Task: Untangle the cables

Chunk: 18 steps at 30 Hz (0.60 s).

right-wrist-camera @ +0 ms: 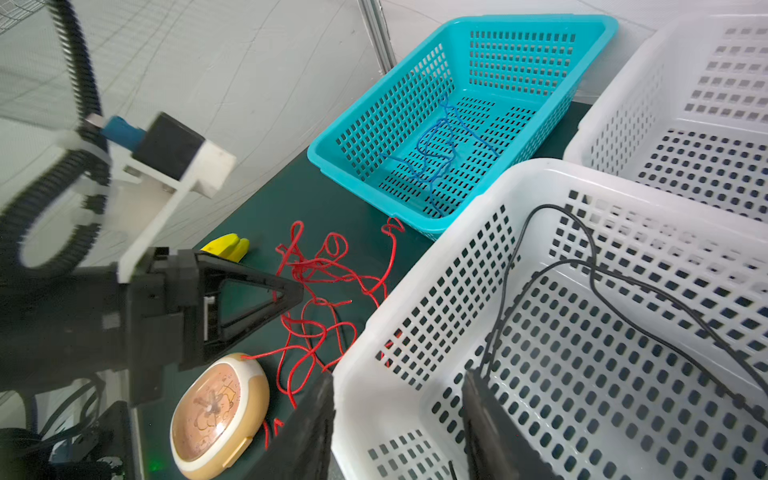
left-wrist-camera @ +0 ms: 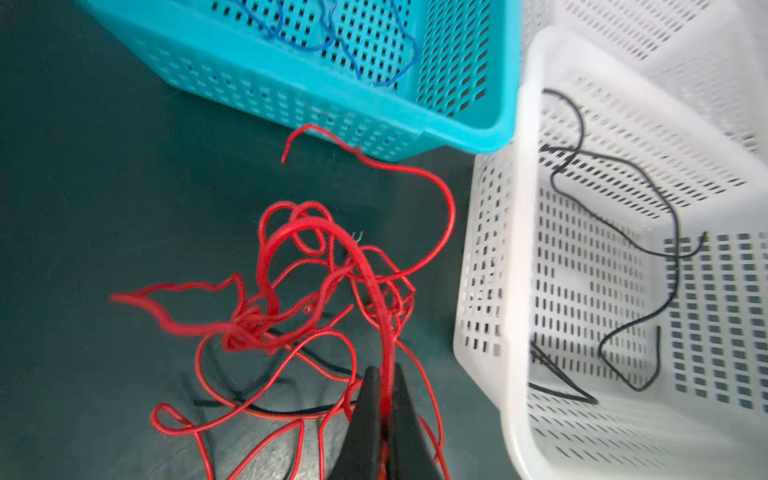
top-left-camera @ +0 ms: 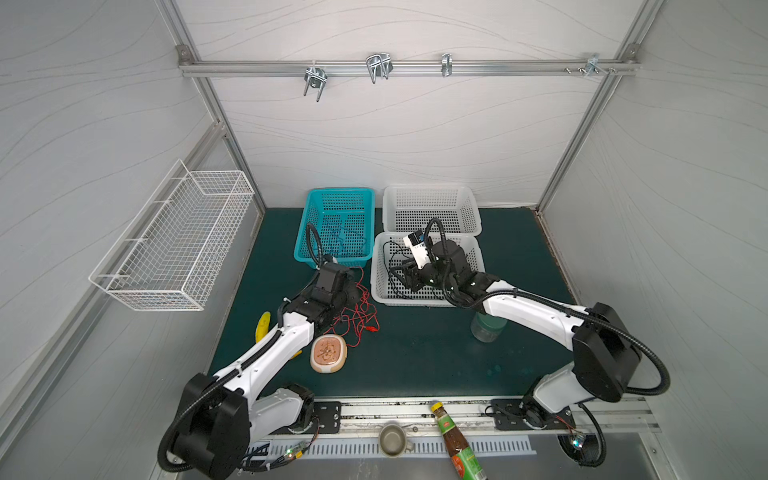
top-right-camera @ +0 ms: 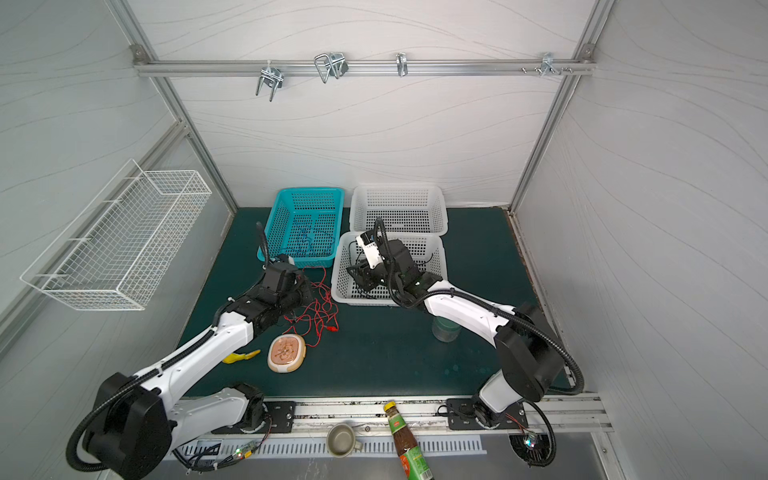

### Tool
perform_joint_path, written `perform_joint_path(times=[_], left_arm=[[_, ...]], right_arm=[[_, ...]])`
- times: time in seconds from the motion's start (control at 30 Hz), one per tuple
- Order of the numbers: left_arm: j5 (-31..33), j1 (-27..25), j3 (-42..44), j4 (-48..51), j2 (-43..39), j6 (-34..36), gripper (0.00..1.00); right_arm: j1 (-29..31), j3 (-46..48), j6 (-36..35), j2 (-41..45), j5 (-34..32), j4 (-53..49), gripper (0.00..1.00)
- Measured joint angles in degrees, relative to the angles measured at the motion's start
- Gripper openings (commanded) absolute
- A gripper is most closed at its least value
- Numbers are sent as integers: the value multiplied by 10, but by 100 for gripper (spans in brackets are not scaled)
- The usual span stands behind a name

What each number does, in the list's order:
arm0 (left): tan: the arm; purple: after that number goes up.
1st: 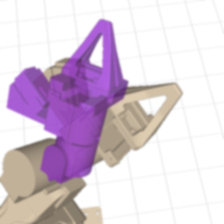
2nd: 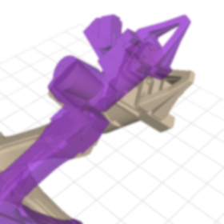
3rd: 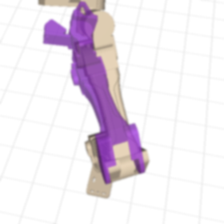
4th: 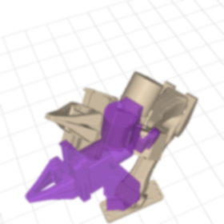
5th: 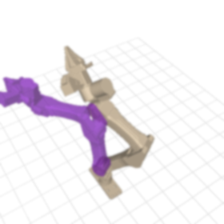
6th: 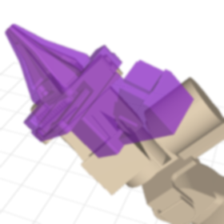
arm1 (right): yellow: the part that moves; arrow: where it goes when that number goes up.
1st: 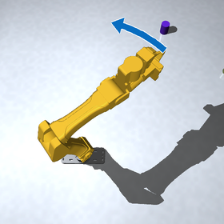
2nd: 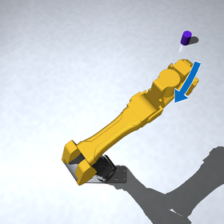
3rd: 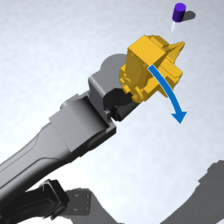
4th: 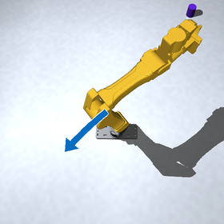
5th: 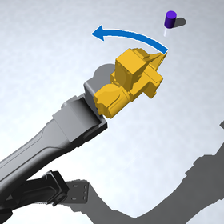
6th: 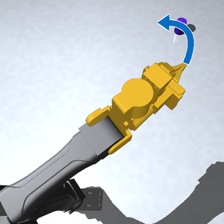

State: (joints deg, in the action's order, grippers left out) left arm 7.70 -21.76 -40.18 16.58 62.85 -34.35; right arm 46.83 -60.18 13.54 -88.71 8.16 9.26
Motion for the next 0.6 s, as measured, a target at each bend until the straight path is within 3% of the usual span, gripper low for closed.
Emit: perform_joint_path(times=[0.3, 0.6], left_arm=[[-18, 0, -3, 12, -107, 25, 0], [-58, 0, -2, 12, -158, 40, 0]], right_arm=[[28, -68, 18, -85, 53, 8, 54], [39, -130, 47, -154, 96, 22, 56]])
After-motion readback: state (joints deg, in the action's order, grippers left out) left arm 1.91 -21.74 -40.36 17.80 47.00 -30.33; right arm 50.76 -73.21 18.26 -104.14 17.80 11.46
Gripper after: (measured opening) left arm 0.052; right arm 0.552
